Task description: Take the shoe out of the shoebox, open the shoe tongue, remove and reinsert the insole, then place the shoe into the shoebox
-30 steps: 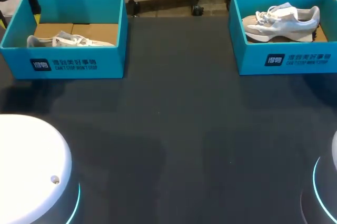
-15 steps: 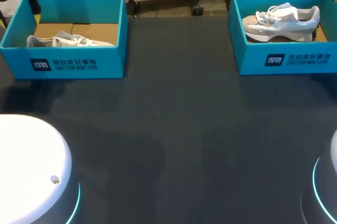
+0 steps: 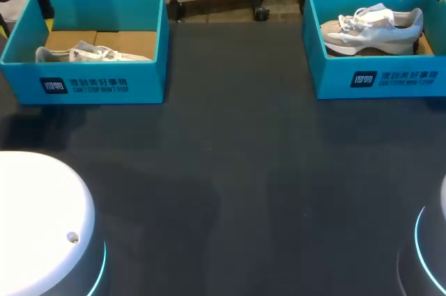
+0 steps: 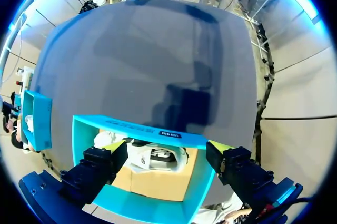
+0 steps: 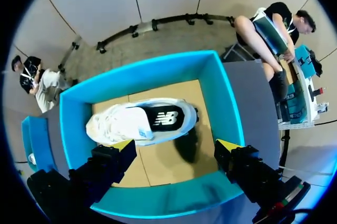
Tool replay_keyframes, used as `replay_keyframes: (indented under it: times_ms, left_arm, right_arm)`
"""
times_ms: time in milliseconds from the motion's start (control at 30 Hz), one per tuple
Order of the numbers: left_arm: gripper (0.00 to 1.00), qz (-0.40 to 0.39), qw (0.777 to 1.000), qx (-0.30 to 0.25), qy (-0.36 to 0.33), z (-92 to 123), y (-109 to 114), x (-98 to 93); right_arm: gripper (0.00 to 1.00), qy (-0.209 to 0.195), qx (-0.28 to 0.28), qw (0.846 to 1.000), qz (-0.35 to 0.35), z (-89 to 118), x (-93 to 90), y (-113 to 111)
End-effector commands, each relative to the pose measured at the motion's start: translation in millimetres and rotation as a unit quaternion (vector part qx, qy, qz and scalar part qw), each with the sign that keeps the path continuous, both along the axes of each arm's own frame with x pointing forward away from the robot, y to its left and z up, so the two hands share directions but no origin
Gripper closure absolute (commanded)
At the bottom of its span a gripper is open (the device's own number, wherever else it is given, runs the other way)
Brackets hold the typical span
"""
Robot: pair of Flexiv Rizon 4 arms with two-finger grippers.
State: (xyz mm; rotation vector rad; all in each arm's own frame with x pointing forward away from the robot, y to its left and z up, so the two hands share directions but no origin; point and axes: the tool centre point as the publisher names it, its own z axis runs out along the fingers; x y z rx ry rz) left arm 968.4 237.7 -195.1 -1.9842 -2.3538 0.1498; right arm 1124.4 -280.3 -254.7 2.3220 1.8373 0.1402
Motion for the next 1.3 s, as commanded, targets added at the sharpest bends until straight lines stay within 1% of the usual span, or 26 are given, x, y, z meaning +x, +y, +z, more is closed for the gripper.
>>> replay_keyframes:
  times_ms: [33, 67, 200, 300, 400, 667, 767, 833, 867, 900, 967, 1033, 1300]
  left_arm:
    - [0.00, 0.000, 1.000, 0.001, -0.002, 0.2, 0.3, -1.5]
    - [0.00, 0.000, 1.000, 0.001, -0.002, 0.2, 0.3, -1.5]
    - [0.00, 0.000, 1.000, 0.001, -0.002, 0.2, 0.3, -1.5]
    - [0.00, 0.000, 1.000, 0.001, -0.002, 0.2, 0.3, -1.5]
    - [0.00, 0.000, 1.000, 0.001, -0.002, 0.2, 0.3, -1.5]
    - [0.00, 0.000, 1.000, 0.001, -0.002, 0.2, 0.3, -1.5]
    - [0.00, 0.000, 1.000, 0.001, -0.002, 0.2, 0.3, -1.5]
    - [0.00, 0.000, 1.000, 0.001, -0.002, 0.2, 0.3, -1.5]
    - [0.00, 0.000, 1.000, 0.001, -0.002, 0.2, 0.3, -1.5]
    - [0.00, 0.000, 1.000, 0.001, -0.002, 0.2, 0.3, -1.5]
    - [0.00, 0.000, 1.000, 0.001, -0.002, 0.2, 0.3, -1.5]
    - [0.00, 0.000, 1.000, 0.001, -0.002, 0.2, 0.3, -1.5]
    - [0.00, 0.000, 1.000, 0.001, -0.002, 0.2, 0.3, -1.5]
  right_arm:
    - [0.00, 0.038, 0.010, 0.999, 0.000, -16.5, 13.9, -1.5]
    - [0.00, 0.045, 0.007, 0.999, 0.002, -24.0, 17.0, -3.6]
    - [0.00, 0.053, 0.006, 0.999, 0.003, -40.5, 22.5, -9.6]
    - [0.00, 0.056, 0.004, 0.998, 0.002, -44.9, 24.5, -11.7]
    - [0.00, 0.062, -0.002, 0.998, 0.001, -54.1, 26.4, -18.6]
    - [0.00, 0.080, -0.004, 0.997, 0.007, -71.2, 26.4, -24.9]
    - [0.02, 0.087, -0.004, 0.996, 0.006, -82.3, 26.2, -27.5]
    - [0.05, 0.089, -0.007, 0.996, 0.006, -86.4, 26.1, -29.0]
    - [0.08, 0.090, -0.008, 0.996, 0.006, -88.1, 25.2, -29.0]
    - [0.09, 0.091, -0.007, 0.996, 0.005, -95.6, 27.3, -33.7]
    - [0.10, 0.091, -0.008, 0.996, 0.005, -100.9, 28.6, -36.7]
    - [0.08, 0.089, -0.008, 0.996, 0.004, -106.2, 30.1, -38.8]
    - [0.09, 0.081, -0.007, 0.997, 0.002, -123.1, 36.4, -38.8]
